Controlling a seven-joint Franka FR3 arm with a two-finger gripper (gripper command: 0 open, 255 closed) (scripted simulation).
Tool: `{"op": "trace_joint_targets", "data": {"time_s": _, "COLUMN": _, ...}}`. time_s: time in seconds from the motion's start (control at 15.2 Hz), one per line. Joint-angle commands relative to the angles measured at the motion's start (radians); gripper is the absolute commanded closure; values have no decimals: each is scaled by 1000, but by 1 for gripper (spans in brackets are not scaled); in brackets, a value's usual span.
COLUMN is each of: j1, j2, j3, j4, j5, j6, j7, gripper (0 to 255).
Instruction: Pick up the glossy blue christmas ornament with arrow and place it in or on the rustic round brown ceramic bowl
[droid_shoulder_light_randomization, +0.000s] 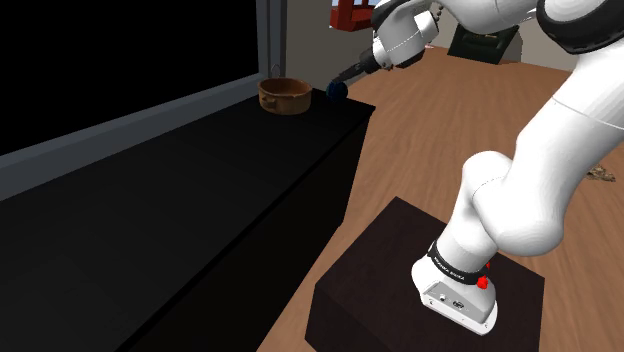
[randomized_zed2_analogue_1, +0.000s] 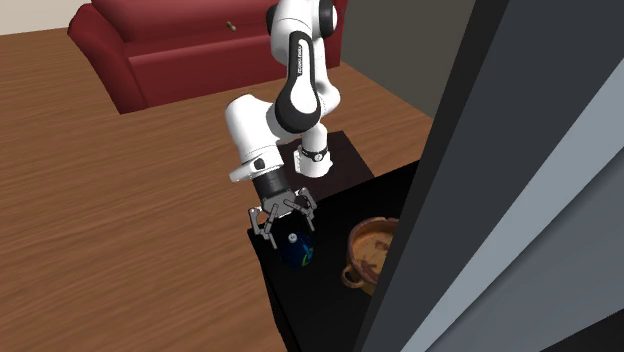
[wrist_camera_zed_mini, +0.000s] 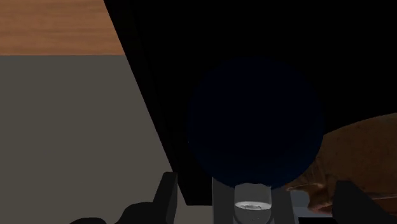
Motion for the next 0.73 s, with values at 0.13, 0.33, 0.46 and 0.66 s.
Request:
{"op": "trace_joint_targets", "data": {"time_s": 0.13, "j1": 27, "j2": 65, "j3": -27, "j4": 26, "j5": 93, "j6": -19, "j7": -57, "gripper": 0}}
{"op": "trace_joint_targets", "data": {"time_s": 0.33, "j1": 26, "j2": 65, "j3": -27, "j4": 26, "j5": 93, "j6": -19, "j7": -57, "gripper": 0}}
{"op": "trace_joint_targets", "data": {"time_s": 0.46, "j1": 26, "j2": 65, "j3": -27, "j4": 26, "j5": 93, "j6": -19, "j7": -57, "gripper": 0}}
{"op": "trace_joint_targets", "data": {"time_s": 0.66, "j1": 26, "j2": 65, "j3": -27, "j4": 26, "j5": 92, "j6": -19, "j7": -57, "gripper": 255}}
